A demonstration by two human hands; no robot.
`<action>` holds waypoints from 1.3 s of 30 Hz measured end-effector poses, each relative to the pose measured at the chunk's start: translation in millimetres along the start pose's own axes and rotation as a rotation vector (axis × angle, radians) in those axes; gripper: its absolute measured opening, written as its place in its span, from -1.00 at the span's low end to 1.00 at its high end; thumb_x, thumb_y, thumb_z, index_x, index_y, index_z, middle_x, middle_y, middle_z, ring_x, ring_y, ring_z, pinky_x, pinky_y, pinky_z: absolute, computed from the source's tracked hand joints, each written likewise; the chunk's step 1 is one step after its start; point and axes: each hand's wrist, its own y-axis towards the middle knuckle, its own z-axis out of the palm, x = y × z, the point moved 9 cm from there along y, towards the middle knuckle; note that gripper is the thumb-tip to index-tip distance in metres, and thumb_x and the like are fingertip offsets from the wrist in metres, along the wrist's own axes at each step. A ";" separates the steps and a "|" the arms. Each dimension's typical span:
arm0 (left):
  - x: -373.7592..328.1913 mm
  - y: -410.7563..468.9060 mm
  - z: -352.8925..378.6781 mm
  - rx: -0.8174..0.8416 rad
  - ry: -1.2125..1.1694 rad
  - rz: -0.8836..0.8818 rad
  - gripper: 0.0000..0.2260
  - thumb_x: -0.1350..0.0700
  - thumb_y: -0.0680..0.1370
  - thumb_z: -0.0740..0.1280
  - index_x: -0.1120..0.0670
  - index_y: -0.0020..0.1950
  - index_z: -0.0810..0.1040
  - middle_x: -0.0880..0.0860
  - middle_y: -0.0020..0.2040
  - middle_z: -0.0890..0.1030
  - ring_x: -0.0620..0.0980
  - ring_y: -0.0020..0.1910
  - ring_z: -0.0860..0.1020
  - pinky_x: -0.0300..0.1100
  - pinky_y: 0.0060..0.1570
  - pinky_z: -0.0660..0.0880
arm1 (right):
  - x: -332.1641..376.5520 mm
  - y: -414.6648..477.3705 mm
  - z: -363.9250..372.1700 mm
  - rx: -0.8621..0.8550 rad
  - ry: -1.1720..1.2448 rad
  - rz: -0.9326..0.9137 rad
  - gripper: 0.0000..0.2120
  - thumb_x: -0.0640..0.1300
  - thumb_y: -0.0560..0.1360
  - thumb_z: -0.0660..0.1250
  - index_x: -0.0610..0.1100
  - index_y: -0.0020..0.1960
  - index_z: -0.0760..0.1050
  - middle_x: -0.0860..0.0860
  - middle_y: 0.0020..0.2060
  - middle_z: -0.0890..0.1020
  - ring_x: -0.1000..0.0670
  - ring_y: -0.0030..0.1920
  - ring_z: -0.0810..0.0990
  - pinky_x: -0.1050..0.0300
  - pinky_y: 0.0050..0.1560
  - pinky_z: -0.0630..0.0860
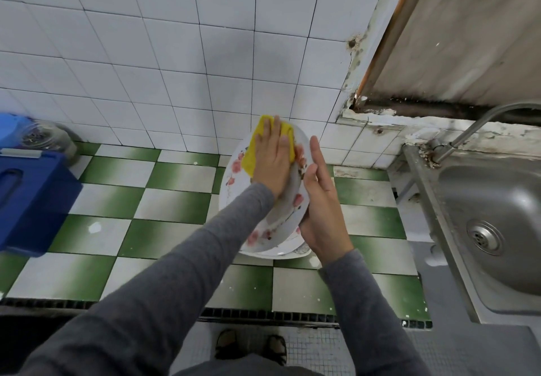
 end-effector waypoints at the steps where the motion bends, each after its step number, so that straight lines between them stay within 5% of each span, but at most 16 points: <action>1: -5.2 -3.2 1.7 0.006 -0.019 0.043 -0.43 -0.01 0.62 -0.14 0.21 0.60 0.04 -0.07 0.56 -0.09 0.01 0.61 -0.14 -0.07 0.56 -0.26 | 2.1 2.2 0.1 -0.012 -0.001 -0.008 -0.64 0.02 0.60 0.17 0.27 0.35 0.46 0.02 0.47 0.45 -0.06 0.42 0.48 -0.18 0.43 0.41; 6: -17.4 -43.2 23.6 0.013 -0.147 0.174 -0.50 -0.08 0.68 -0.07 0.03 0.61 0.09 -0.05 0.64 -0.06 -0.22 0.58 -0.14 -0.04 0.59 -0.15 | 13.6 14.7 -4.2 -0.054 -0.017 -0.035 -0.63 -0.11 0.71 0.07 0.15 0.46 0.39 0.04 0.45 0.47 -0.01 0.41 0.48 -0.12 0.45 0.38; 15: 10.7 -3.1 -14.5 -0.101 -0.063 0.047 -0.50 -0.03 0.68 -0.12 0.07 0.62 0.02 0.05 0.64 -0.08 -0.08 0.61 -0.12 0.04 0.57 -0.15 | 8.7 2.1 16.4 0.070 0.002 -0.019 -0.64 0.00 0.60 0.16 0.18 0.36 0.47 0.01 0.48 0.43 -0.06 0.43 0.46 -0.21 0.46 0.36; 22: -3.4 -35.2 2.3 -0.006 0.060 0.380 -0.52 0.01 0.70 -0.06 0.12 0.61 0.09 0.10 0.64 0.00 0.01 0.62 -0.07 0.18 0.56 -0.08 | 14.0 11.2 6.6 -0.019 0.017 -0.021 -0.67 -0.04 0.67 0.12 0.20 0.34 0.51 -0.01 0.44 0.48 -0.08 0.43 0.46 -0.23 0.48 0.32; 28: 21.1 0.5 -31.3 -0.167 0.091 0.137 -0.46 -0.10 0.66 -0.15 0.07 0.61 -0.02 0.09 0.64 -0.09 -0.02 0.61 -0.16 -0.06 0.57 -0.25 | 12.9 -0.9 18.3 0.057 0.104 0.019 -0.66 -0.11 0.71 0.02 0.10 0.40 0.40 -0.01 0.38 0.54 -0.06 0.36 0.54 -0.06 0.37 0.46; 35: 0.5 -33.9 -7.9 -0.030 0.171 0.401 -0.52 0.01 0.70 -0.05 0.10 0.62 0.07 0.09 0.64 -0.01 0.06 0.62 -0.09 0.17 0.57 -0.08 | 9.8 5.1 11.8 -0.020 0.077 0.033 -0.65 -0.05 0.66 0.12 0.16 0.39 0.46 -0.03 0.42 0.50 -0.07 0.40 0.50 -0.16 0.44 0.39; 39: 25.0 -11.2 -30.0 -0.107 0.169 0.260 -0.49 -0.04 0.68 -0.09 0.09 0.61 0.01 0.09 0.63 -0.06 0.02 0.62 -0.13 0.09 0.57 -0.16 | 6.5 -2.8 14.3 0.027 0.158 0.049 -0.65 -0.12 0.70 0.03 0.09 0.41 0.42 -0.02 0.36 0.57 -0.08 0.36 0.54 -0.10 0.36 0.46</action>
